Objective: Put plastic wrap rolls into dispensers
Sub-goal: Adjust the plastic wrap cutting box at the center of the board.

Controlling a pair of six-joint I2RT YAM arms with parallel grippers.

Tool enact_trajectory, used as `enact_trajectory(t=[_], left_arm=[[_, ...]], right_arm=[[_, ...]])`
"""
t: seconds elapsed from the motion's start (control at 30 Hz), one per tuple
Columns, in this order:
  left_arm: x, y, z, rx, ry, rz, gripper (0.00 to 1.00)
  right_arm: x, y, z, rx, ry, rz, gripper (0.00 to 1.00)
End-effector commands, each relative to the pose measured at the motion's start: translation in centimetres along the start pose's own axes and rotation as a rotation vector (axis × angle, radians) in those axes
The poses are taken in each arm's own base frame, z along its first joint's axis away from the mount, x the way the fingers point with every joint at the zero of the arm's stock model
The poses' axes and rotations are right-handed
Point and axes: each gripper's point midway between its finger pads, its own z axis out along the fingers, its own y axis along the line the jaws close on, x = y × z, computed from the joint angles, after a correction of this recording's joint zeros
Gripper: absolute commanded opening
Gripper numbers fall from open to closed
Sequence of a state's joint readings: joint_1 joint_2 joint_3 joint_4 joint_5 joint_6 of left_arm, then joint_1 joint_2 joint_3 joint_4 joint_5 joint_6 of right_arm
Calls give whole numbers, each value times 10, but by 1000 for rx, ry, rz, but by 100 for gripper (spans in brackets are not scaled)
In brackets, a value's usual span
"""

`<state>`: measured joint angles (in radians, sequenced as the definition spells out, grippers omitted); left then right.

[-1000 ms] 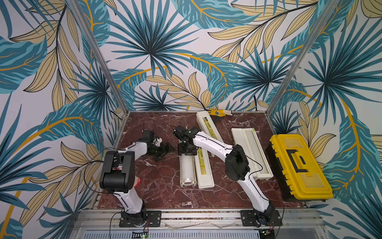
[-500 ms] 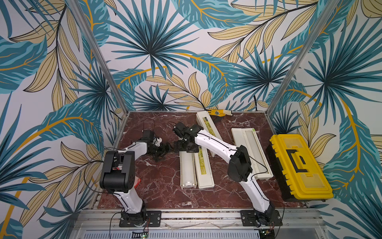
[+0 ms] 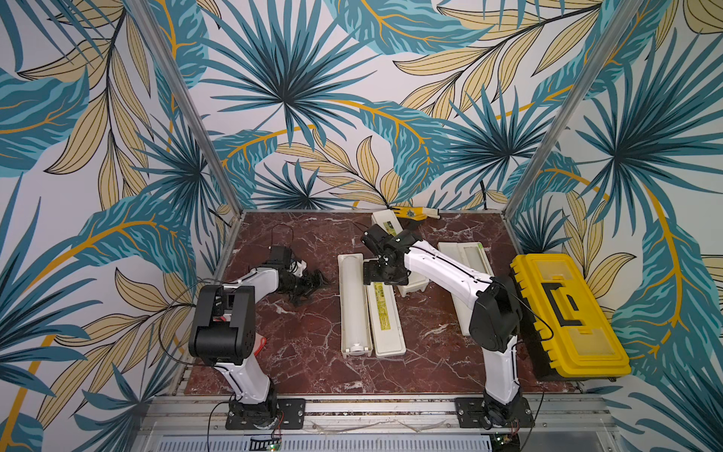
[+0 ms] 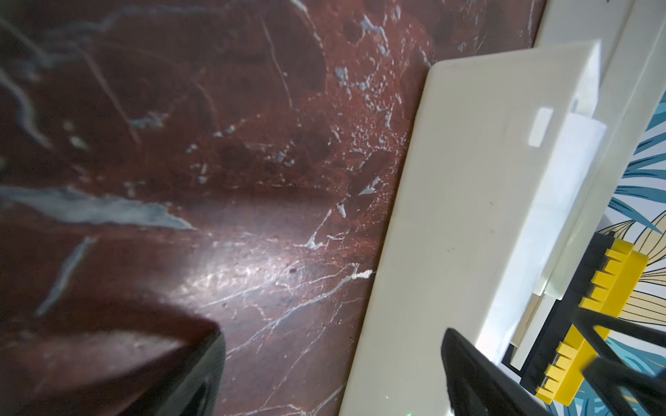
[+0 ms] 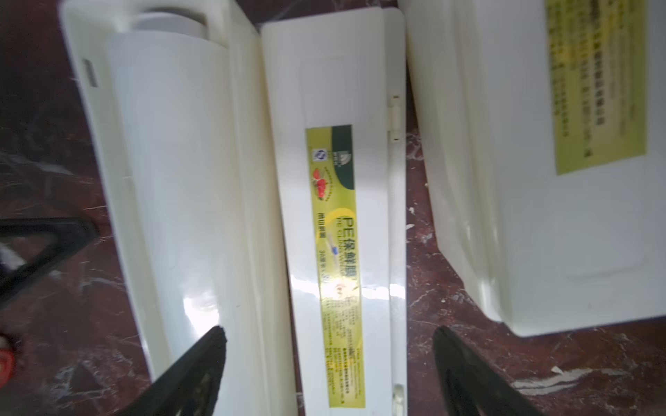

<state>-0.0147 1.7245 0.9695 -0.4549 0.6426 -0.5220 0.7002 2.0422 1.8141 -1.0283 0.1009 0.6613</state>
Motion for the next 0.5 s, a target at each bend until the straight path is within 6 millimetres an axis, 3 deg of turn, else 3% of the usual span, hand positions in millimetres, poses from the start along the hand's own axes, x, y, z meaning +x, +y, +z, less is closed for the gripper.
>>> enact_trajectory(t=[0.0, 0.17, 0.3, 0.47], left_arm=[[-13, -9, -10, 0, -35, 29, 94], [-14, -9, -13, -13, -41, 29, 94], [-14, -8, -14, -22, -42, 24, 94], [-12, -5, -15, -42, -37, 23, 94]], right_arm=[[6, -6, 23, 34, 28, -41, 85], [1, -7, 40, 53, 42, -75, 85], [-2, 3, 57, 50, 78, -101, 99], [-6, 4, 76, 91, 97, -90, 99]])
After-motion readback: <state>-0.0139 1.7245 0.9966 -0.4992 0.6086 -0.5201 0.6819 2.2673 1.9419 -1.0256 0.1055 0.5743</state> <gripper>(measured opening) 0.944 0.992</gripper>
